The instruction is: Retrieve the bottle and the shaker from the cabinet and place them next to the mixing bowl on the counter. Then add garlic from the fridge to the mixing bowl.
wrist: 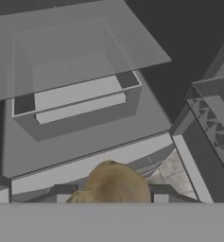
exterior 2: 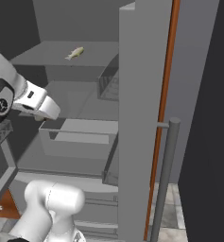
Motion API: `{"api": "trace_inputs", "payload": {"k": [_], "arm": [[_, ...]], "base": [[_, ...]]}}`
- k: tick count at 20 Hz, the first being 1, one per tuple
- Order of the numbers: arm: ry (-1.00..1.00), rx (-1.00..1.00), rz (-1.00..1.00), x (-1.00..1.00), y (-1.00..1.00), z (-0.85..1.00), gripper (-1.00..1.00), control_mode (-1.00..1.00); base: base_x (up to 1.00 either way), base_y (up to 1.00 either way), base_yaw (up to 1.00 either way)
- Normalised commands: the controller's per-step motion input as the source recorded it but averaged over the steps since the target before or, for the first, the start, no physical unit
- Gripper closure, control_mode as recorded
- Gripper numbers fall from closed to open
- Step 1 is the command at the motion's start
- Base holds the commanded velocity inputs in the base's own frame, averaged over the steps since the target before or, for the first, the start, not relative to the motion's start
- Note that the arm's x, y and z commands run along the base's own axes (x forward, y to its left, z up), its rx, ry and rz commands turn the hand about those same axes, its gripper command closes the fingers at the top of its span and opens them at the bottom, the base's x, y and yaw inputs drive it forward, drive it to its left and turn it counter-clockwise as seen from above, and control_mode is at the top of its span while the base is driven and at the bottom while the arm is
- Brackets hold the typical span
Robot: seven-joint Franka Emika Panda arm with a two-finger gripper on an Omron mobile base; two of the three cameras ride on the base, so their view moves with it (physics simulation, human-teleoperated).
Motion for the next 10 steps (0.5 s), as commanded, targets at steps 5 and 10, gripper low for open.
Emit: {"api": "trace_inputs", "payload": {"k": [5,10], "arm": [[0.0,0.0,0.0,-0.16,0.0,-0.24,1.0,-1.0],[0.0,0.0,0.0,-0.23,0.0,-0.02,1.0,-1.0]], "base": [[0.0,0.0,0.0],[0.0,0.0,0.0]]}}
